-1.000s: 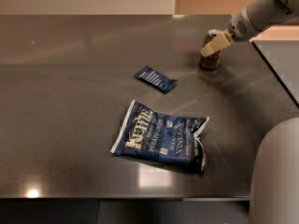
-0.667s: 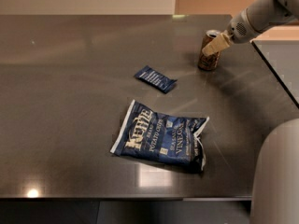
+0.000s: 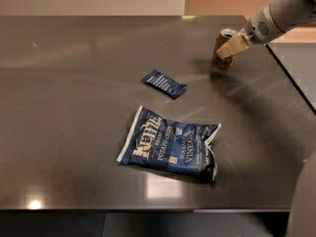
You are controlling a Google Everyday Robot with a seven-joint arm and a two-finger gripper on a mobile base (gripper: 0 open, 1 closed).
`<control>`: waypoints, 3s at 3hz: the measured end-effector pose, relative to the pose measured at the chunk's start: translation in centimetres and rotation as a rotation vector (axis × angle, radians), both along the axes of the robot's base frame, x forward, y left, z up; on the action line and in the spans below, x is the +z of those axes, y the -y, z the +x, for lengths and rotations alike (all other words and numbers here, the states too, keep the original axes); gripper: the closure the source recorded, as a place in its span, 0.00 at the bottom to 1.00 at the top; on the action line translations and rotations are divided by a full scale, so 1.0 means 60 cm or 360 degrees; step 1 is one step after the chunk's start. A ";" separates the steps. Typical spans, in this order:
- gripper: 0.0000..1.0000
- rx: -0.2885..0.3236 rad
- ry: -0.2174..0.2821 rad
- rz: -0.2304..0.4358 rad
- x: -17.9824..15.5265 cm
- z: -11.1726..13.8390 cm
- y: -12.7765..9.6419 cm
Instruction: Move orange can near blue chip bag
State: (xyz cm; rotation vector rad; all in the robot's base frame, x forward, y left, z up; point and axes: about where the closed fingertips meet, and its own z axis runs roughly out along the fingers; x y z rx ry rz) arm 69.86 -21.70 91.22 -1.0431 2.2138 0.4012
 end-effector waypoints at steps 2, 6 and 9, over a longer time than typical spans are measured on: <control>1.00 0.0251 0.0007 -0.0012 0.047 -0.144 -0.030; 1.00 0.0600 -0.0102 -0.0023 0.001 -0.330 -0.125; 0.28 0.0591 -0.0095 -0.0040 -0.033 -0.328 -0.126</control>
Offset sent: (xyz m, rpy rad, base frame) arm -0.1504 0.0302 0.0397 -0.0127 0.0069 0.2454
